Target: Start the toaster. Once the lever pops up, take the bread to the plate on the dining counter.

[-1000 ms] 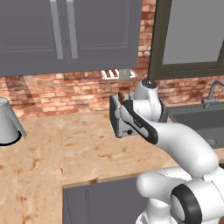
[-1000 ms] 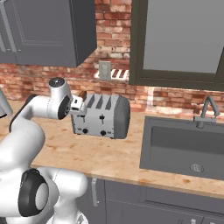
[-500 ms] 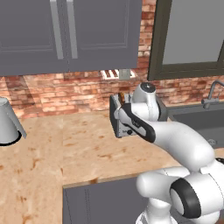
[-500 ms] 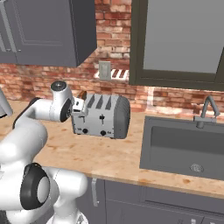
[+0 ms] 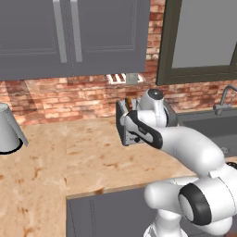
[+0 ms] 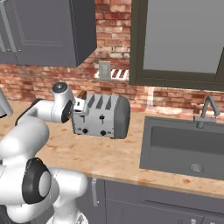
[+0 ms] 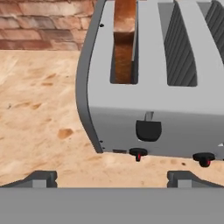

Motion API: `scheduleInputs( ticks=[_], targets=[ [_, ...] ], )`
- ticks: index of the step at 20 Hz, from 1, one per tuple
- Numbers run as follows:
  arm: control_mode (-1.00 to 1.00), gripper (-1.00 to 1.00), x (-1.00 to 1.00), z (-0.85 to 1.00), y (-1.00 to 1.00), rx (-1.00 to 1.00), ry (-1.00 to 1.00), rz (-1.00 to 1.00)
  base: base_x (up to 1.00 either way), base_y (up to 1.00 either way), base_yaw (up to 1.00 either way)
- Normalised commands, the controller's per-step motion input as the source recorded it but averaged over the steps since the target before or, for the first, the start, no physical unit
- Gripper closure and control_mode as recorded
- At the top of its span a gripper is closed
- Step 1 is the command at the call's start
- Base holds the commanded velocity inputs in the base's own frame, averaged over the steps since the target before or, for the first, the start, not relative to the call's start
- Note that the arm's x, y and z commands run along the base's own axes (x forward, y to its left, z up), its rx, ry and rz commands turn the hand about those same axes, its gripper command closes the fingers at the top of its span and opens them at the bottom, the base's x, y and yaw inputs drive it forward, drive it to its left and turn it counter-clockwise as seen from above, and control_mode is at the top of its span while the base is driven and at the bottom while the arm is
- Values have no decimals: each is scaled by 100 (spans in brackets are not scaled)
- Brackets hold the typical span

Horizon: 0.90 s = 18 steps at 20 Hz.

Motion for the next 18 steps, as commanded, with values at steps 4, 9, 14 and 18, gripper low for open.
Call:
scheduleInputs(
  ticks=[4, 9, 14, 18],
  targets=[
    [-100, -100, 17, -5, 0, 0, -2, 0, 0, 0, 0],
    [-100, -100, 19, -2, 0, 0, -2, 0, 0, 0, 0],
    [-100, -100, 13, 0, 0, 0, -1, 0, 0, 0, 0],
    [-100, -100, 14, -3, 0, 0, 0, 0, 0, 0, 0]
  ],
)
